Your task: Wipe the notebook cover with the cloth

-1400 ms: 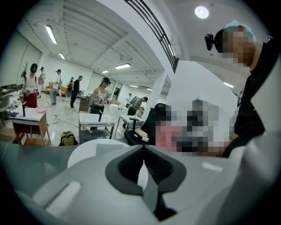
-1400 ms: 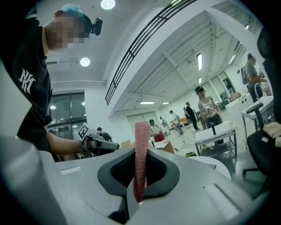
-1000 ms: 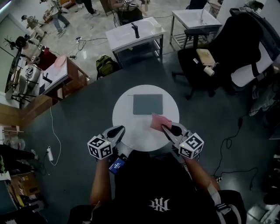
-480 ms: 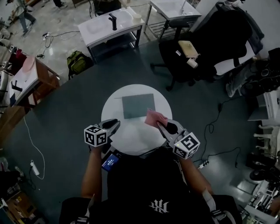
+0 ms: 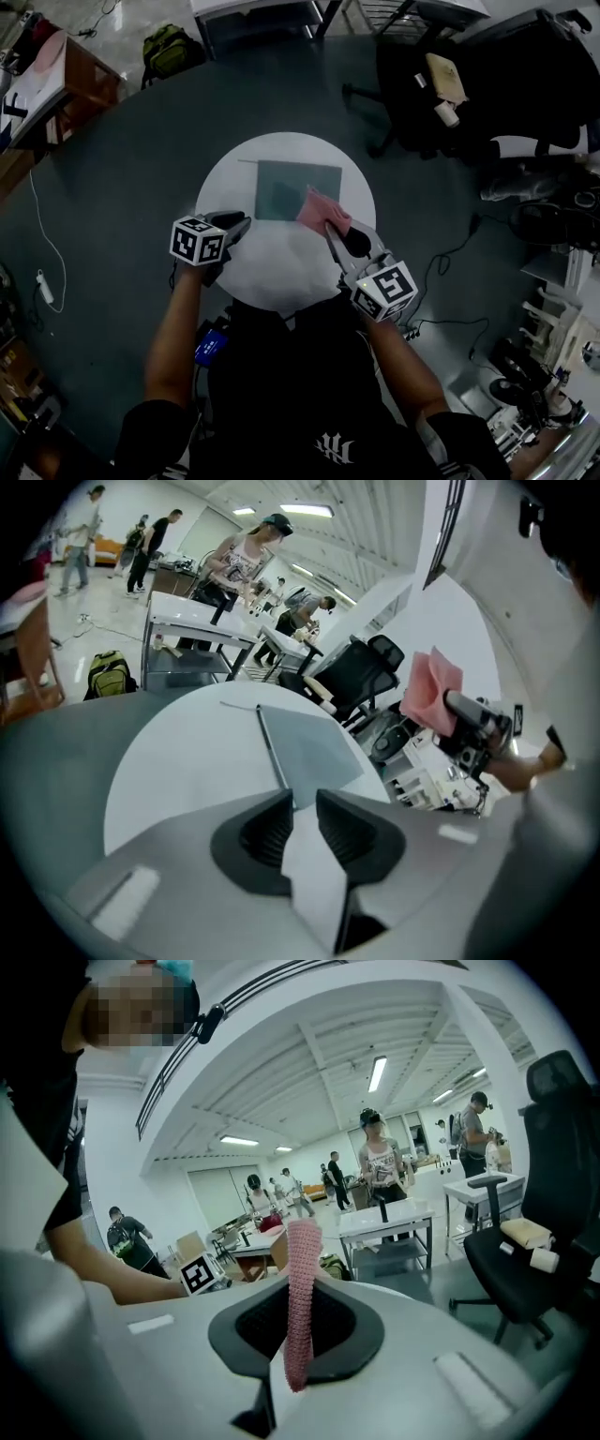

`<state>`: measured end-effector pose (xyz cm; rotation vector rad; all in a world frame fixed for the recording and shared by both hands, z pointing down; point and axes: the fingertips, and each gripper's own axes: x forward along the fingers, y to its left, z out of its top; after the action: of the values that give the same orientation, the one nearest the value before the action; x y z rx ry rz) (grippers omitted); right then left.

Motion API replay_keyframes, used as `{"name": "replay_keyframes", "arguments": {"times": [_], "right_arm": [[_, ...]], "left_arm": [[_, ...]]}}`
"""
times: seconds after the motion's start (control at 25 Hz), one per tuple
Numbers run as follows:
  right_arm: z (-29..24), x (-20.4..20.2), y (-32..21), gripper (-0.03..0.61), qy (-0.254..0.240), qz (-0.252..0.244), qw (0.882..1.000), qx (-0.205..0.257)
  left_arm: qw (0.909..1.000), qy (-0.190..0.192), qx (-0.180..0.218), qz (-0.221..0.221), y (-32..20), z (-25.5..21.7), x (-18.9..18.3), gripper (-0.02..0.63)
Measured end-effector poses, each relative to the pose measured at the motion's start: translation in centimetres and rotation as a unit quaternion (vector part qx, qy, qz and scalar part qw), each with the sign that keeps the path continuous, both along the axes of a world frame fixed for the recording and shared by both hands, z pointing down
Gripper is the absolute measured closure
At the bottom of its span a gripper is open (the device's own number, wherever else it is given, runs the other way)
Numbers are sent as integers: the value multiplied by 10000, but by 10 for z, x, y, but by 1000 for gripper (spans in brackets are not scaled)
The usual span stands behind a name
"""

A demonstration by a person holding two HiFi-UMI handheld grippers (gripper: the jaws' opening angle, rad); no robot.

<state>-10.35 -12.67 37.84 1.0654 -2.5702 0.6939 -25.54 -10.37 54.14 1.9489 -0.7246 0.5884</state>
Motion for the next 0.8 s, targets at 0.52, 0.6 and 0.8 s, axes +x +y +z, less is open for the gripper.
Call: {"name": "replay_keyframes", "arguments": {"times": [0.52,0.6,0.8], "right_arm": [[131,-34,-59,568,626,-644,9955,286],[136,-47,-61,571,635,-804,9941,359],[150,-73,-75,574,815,-957,9909,481]], "left_arm": [[9991,-244,-232,-273,-16,48,30,532],[9986,-348,-191,-342,-18,51,28,532],[9973,-410,-319,-518,-23,61,24,532]]}}
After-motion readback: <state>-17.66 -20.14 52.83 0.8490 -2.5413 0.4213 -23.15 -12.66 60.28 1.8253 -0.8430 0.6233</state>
